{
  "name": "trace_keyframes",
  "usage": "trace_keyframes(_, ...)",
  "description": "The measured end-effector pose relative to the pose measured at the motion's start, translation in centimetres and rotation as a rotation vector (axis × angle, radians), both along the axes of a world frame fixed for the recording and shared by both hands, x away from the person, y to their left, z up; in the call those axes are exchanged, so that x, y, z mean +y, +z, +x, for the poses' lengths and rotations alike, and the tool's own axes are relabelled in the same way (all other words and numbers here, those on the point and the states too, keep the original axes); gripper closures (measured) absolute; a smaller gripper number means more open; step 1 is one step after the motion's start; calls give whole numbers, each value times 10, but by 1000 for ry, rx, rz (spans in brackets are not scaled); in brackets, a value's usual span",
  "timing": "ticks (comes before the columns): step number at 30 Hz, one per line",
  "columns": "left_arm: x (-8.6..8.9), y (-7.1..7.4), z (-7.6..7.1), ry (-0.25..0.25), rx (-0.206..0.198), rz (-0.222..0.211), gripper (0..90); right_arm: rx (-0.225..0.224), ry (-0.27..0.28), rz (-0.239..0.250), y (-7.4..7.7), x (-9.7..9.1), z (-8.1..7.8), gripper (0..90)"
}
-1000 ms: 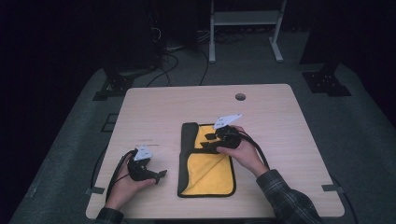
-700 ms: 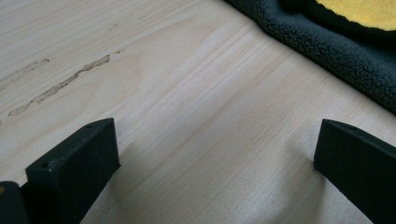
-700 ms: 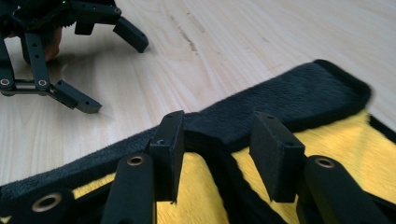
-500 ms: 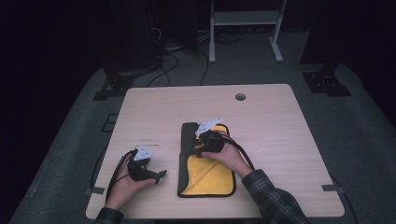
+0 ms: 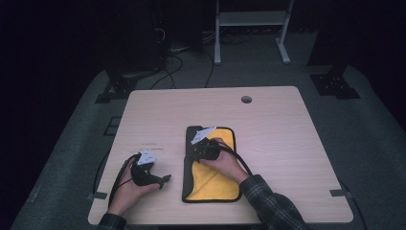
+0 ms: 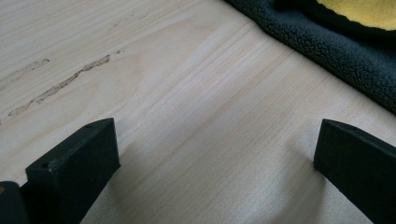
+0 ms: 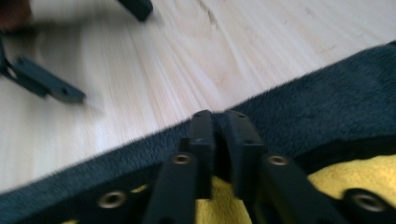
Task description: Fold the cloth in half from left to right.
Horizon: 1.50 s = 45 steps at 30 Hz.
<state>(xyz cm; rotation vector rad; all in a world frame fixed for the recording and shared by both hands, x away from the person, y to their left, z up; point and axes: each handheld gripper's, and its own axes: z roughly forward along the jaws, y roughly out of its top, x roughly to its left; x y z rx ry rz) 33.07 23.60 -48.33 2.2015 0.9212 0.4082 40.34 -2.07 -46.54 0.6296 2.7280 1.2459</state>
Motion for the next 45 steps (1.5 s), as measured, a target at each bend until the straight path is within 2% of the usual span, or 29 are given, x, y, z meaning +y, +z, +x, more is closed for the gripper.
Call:
trace_keyframes(10, 0, 0, 0, -1, 0, 0, 0, -11, -47, 75, 20, -15, 6, 863)
trace_keyframes(21, 0, 0, 0, 0, -4, -1, 0, -41, -123, 115, 40, -44, 21, 866)
trace_keyframes(39, 0, 0, 0, 2, -1, -3, 0, -53, -267, 152, 51, -91, 48, 866)
trace_keyframes(45, 0, 0, 0, 3, -1, -4, 0, -56, -333, 154, 47, -107, 59, 866)
